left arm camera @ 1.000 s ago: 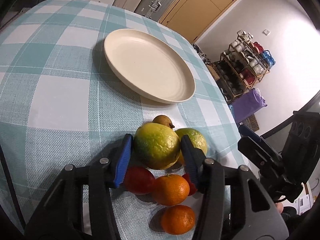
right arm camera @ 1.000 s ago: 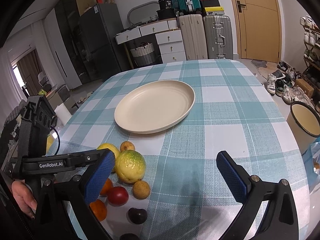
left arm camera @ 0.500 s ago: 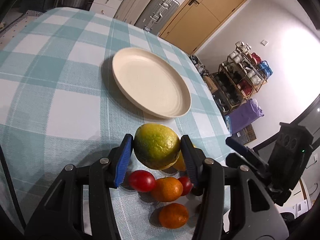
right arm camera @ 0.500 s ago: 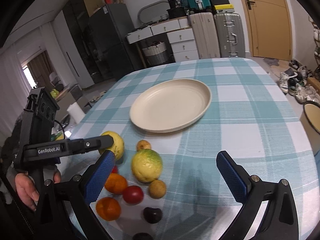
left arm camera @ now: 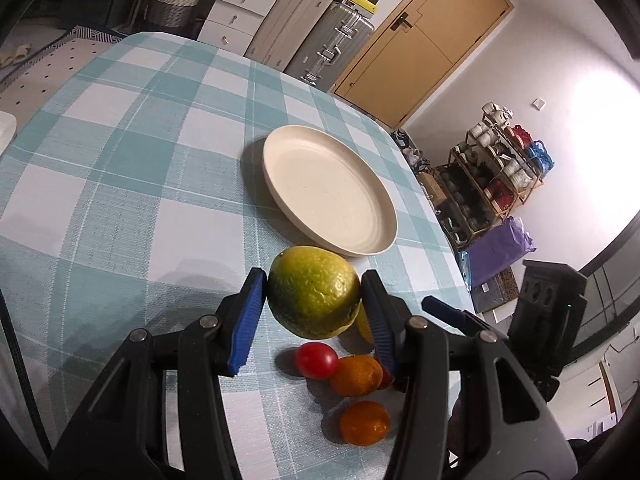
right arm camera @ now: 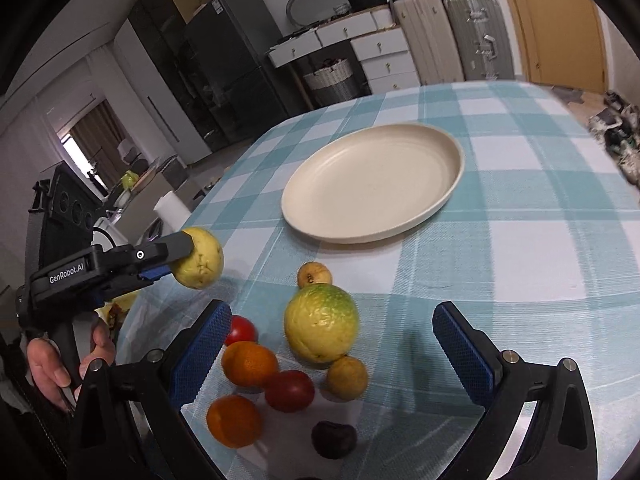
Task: Organize fruits
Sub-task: 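Grasp the other yellow-green citrus with the right tool while the left tool lifts its citrus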
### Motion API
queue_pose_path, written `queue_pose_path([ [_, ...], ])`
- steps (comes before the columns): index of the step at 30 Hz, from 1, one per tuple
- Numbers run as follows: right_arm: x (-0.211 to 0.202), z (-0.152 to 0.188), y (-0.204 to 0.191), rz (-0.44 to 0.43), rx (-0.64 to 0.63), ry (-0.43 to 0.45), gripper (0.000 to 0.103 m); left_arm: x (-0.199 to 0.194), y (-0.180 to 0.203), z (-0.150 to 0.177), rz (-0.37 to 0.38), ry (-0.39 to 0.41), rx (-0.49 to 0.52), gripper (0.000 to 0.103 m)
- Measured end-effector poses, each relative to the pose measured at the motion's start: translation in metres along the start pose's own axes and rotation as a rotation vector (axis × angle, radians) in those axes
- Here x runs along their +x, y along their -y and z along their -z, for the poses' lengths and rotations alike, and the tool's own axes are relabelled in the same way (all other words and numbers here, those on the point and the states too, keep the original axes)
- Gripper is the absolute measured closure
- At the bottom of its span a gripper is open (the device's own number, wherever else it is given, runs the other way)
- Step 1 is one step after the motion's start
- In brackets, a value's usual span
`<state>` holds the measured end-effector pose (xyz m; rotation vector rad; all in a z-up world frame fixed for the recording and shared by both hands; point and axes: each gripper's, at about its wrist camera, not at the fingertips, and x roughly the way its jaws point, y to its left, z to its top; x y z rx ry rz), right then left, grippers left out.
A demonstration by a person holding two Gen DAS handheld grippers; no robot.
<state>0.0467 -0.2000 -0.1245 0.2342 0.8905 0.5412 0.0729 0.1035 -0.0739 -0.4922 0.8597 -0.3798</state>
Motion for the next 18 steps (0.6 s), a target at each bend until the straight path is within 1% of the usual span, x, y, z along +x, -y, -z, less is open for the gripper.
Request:
queue_pose_path([
  [5, 0.011, -0.001, 0.002, -0.007, 0.006, -0.026, 0.001, 0.0, 0.0, 0.0, -0.003, -0.004, 0.002, 0.057],
  [7, 0.014, -0.002, 0.002, -0.017, 0.005, -0.041, 0.01, -0.001, -0.001, 0.0, -0.003, -0.006, 0.003, 0.057],
  [8, 0.017, -0.003, 0.001, -0.015, -0.001, -0.056, 0.016, 0.0, -0.001, 0.0, -0.004, -0.006, 0.002, 0.057],
  [9, 0.019, -0.002, 0.001, -0.008, -0.004, -0.065, 0.019, 0.0, -0.001, 0.001, -0.005, -0.006, 0.001, 0.057],
  [11, 0.022, -0.001, 0.001, -0.007, -0.003, -0.079, 0.021, 0.001, 0.0, 0.001, -0.004, -0.007, 0.003, 0.057],
  [12, 0.023, 0.0, 0.001, -0.012, -0.003, -0.085, 0.026, 0.0, 0.0, 0.001, -0.005, -0.008, 0.003, 0.057],
  [13, 0.024, 0.0, 0.001, -0.011, -0.005, -0.09, 0.028, 0.0, 0.0, 0.001, -0.005, -0.008, 0.004, 0.057],
  [14, 0.027, 0.001, 0.001, -0.008, -0.007, -0.101, 0.035, -0.001, 0.0, 0.001, -0.006, -0.009, 0.005, 0.057],
  [15, 0.03, 0.001, 0.0, -0.014, -0.01, -0.119, 0.047, 0.0, 0.0, 0.001, -0.006, -0.008, 0.004, 0.057],
  [17, 0.032, 0.002, -0.001, -0.019, -0.019, -0.125, 0.054, 0.0, 0.0, 0.001, -0.007, -0.01, 0.005, 0.057],
  [18, 0.031, 0.003, -0.001, -0.013, -0.024, -0.122, 0.054, 0.0, 0.0, 0.001, -0.009, -0.011, 0.005, 0.057],
])
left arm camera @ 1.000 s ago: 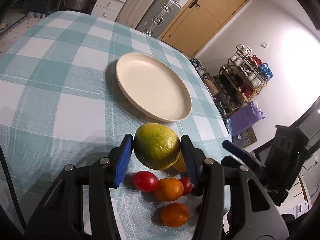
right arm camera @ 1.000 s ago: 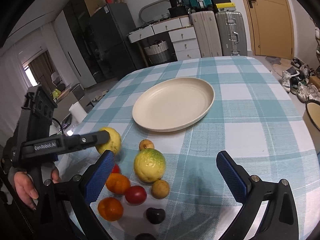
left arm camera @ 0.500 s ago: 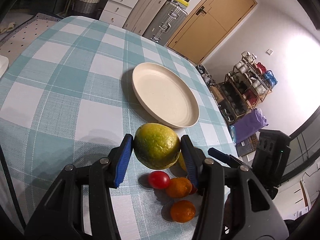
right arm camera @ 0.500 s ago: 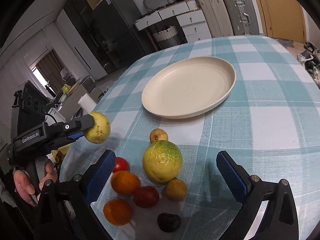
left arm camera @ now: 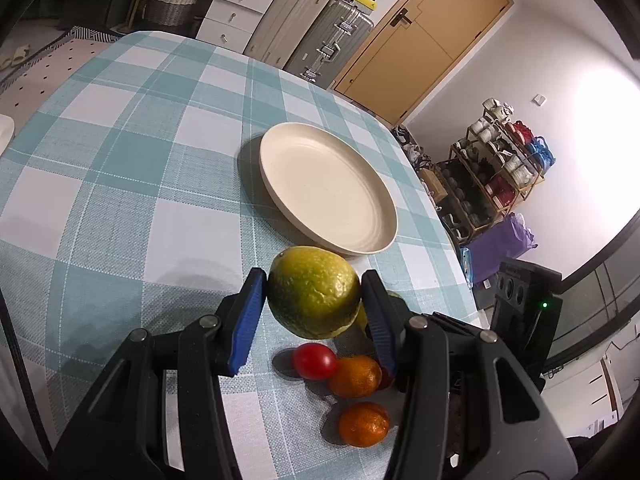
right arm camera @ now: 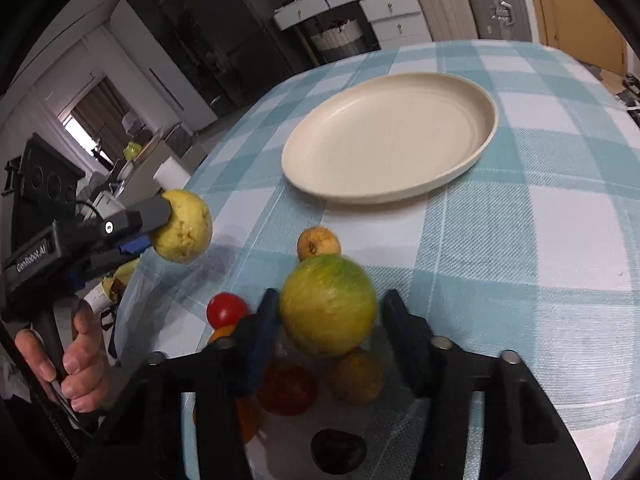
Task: Organize fruits
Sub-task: 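Grasp the other yellow-green citrus with the right tool while the left tool lifts its citrus, then carry both citrus fruits onto the cream plate and open both tools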
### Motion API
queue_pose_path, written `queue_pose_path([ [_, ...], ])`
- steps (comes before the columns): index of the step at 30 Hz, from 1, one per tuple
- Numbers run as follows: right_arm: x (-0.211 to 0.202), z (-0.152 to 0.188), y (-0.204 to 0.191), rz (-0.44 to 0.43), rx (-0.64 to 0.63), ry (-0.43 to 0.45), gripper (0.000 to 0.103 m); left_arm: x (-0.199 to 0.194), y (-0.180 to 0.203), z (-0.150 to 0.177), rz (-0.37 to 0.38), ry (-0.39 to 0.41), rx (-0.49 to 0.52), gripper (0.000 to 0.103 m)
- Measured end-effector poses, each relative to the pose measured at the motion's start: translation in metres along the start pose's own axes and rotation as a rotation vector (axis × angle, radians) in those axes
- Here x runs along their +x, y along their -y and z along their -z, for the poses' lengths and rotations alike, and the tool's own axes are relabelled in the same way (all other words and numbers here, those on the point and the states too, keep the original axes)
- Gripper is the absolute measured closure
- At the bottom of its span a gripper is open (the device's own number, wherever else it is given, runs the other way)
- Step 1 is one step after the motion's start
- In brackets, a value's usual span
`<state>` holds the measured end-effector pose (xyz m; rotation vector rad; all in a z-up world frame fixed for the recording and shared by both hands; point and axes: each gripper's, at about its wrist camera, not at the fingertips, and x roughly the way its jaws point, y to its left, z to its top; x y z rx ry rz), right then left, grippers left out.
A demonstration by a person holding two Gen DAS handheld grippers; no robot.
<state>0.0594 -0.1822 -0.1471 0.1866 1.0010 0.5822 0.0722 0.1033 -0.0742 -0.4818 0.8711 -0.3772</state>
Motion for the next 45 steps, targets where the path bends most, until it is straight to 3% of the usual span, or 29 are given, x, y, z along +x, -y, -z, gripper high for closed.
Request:
queue_pose_path([
  [10, -0.028, -0.008, 0.012, -0.04, 0.044, 0.087, 0.054, 0.003, 0.007, -0.011, -0.01, -0.012, 0.042, 0.057],
  [17, -0.057, -0.043, 0.024, -0.064, 0.039, 0.16, 0.054, 0.017, 0.026, -0.033, -0.025, -0.018, 0.095, 0.056],
  [22, -0.06, -0.074, 0.038, -0.059, 0.056, 0.158, 0.054, 0.029, 0.039, -0.056, -0.031, -0.013, 0.118, 0.056],
  [39, -0.008, -0.157, 0.079, -0.065, 0.075, 0.139, 0.054, 0.149, 0.045, -0.148, -0.052, -0.1, 0.078, 0.056],
  [45, 0.017, -0.177, 0.09, -0.075, 0.076, 0.117, 0.054, 0.182, 0.039, -0.165, -0.077, -0.123, 0.071, 0.056],
])
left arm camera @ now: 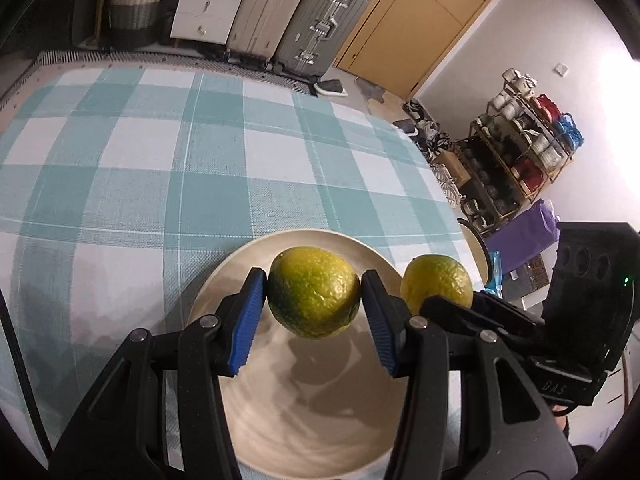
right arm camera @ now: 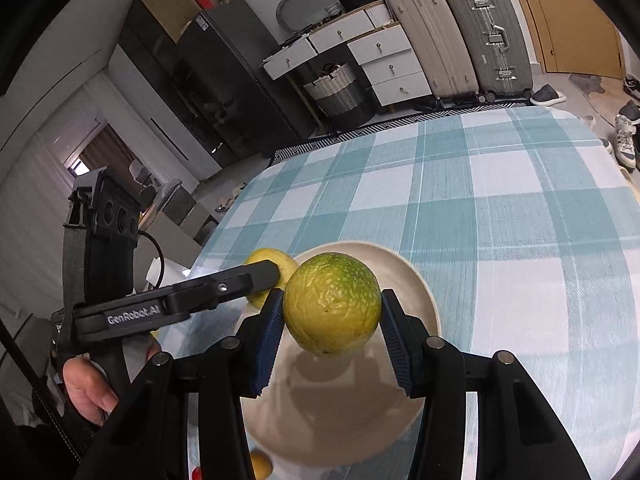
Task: Organize fruits
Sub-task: 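Carry both citrus fruits onto the cream plate and open both tools, then withdraw both tools from the plate back toward the fruit cluster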
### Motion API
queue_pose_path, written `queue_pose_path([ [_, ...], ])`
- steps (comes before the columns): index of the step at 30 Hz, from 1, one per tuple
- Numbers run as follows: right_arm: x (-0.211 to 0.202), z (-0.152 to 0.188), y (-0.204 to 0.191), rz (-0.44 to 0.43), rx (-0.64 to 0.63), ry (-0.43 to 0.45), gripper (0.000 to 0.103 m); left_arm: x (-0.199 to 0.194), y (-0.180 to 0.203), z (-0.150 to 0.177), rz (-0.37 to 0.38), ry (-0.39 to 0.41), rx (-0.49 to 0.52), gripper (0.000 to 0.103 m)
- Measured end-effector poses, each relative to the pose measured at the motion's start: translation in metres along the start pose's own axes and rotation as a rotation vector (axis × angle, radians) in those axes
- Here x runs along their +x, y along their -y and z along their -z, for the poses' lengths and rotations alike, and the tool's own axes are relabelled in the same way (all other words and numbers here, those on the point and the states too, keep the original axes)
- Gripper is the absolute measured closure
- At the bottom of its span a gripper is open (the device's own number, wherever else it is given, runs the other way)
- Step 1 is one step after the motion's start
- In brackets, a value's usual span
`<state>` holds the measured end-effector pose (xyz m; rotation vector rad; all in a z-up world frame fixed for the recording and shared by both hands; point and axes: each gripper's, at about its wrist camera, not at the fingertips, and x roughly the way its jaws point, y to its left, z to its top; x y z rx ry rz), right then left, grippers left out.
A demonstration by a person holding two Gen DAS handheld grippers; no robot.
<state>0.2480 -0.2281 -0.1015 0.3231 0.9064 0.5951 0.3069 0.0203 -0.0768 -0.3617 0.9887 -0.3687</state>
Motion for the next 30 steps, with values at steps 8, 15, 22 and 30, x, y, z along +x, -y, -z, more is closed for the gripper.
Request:
queue_pose_path([
  [8, 0.033, 0.004, 0.004, 0.032, -0.038, -0.058, 0.054, 0.026, -0.011, -0.005, 0.029, -0.039, -0.032, 0.057],
  [15, 0.047, 0.005, 0.004, 0.128, -0.053, -0.072, 0.045, 0.026, -0.01, -0.006, 0.024, -0.034, -0.024, 0.057],
  [22, 0.01, 0.004, -0.012, 0.149, -0.11, 0.053, 0.028, -0.005, -0.008, 0.001, 0.031, 0.014, -0.03, 0.057],
  [30, -0.049, 0.013, -0.041, 0.168, -0.155, 0.182, 0.027, -0.056, 0.0, 0.022, 0.009, 0.078, -0.012, 0.056],
])
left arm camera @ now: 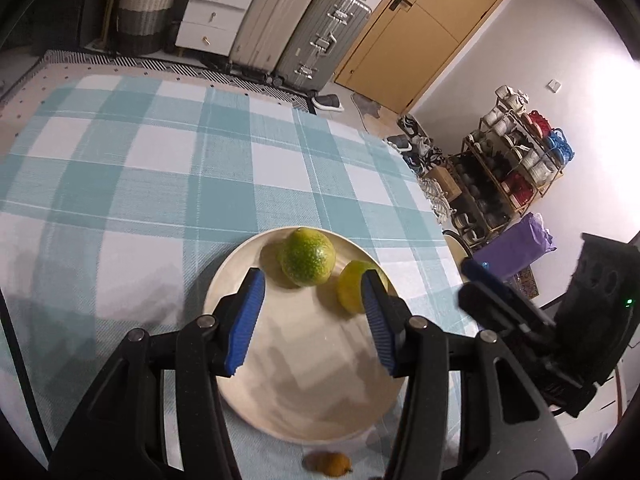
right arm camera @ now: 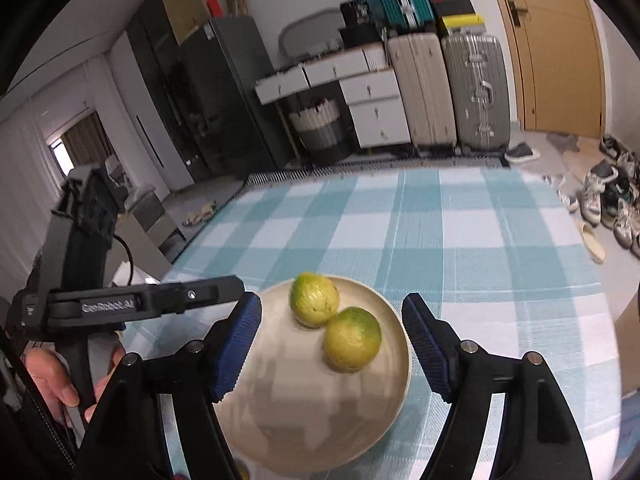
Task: Organize fruits
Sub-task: 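Withdraw both tools from the plate back toward the fruit cluster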
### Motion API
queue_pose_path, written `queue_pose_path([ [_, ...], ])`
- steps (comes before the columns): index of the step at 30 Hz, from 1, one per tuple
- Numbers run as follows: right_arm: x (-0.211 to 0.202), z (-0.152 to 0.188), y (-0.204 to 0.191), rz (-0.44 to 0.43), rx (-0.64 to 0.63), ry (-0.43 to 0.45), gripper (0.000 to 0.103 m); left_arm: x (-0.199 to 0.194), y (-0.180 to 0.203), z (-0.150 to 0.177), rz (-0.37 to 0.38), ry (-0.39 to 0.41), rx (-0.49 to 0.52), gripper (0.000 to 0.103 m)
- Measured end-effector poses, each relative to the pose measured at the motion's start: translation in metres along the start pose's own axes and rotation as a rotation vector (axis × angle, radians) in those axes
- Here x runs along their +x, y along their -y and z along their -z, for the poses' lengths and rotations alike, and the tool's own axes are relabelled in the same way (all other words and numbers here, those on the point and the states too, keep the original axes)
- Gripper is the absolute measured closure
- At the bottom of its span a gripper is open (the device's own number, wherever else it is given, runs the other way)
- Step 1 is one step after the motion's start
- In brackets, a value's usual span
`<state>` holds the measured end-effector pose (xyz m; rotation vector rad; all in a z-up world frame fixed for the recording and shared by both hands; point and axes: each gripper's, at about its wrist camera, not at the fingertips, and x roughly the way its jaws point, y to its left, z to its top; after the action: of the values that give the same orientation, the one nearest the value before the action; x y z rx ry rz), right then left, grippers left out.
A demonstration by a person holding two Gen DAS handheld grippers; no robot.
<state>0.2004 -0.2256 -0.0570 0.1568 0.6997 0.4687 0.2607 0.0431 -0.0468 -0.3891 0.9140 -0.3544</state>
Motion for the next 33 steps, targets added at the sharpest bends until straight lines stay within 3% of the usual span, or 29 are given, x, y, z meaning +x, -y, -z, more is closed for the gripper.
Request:
queue_pose_path([
  [3, -0.021, 0.001, -0.009, 0.005, -0.013, 0.041, 0.019, -0.021, 0.005, 0.012, -0.017, 0.024, 0.021, 0.056],
  [6, -0.043, 0.005, -0.017, -0.002, -0.019, 0.085, 0.017, -0.043, 0.011, 0.024, -0.029, 0.052, 0.034, 0.054],
  [8, -0.053, 0.008, -0.022, 0.005, -0.026, 0.097, 0.016, -0.055, 0.015, 0.033, -0.041, 0.068, 0.047, 0.046],
  [11, -0.068, 0.016, -0.031, 0.029, -0.046, 0.111, 0.016, -0.073, 0.024, 0.047, -0.077, 0.097, 0.085, 0.045],
  [15, -0.082, 0.028, -0.039, 0.008, -0.041, 0.105, 0.016, -0.091, 0.035, 0.066, -0.098, 0.114, 0.118, 0.039],
  [18, -0.092, 0.038, -0.045, 0.003, -0.035, 0.109, 0.014, -0.105, 0.043, 0.083, -0.13, 0.125, 0.142, 0.025],
  [25, -0.114, 0.067, -0.051, -0.012, -0.013, 0.119, 0.009, -0.13, 0.048, 0.116, -0.186, 0.153, 0.161, 0.02],
  [29, -0.12, 0.082, -0.053, -0.038, 0.004, 0.1, 0.001, -0.137, 0.046, 0.136, -0.21, 0.165, 0.178, 0.003],
  [33, -0.127, 0.095, -0.052, -0.068, 0.029, 0.087, 0.001, -0.14, 0.041, 0.156, -0.218, 0.165, 0.175, 0.001],
])
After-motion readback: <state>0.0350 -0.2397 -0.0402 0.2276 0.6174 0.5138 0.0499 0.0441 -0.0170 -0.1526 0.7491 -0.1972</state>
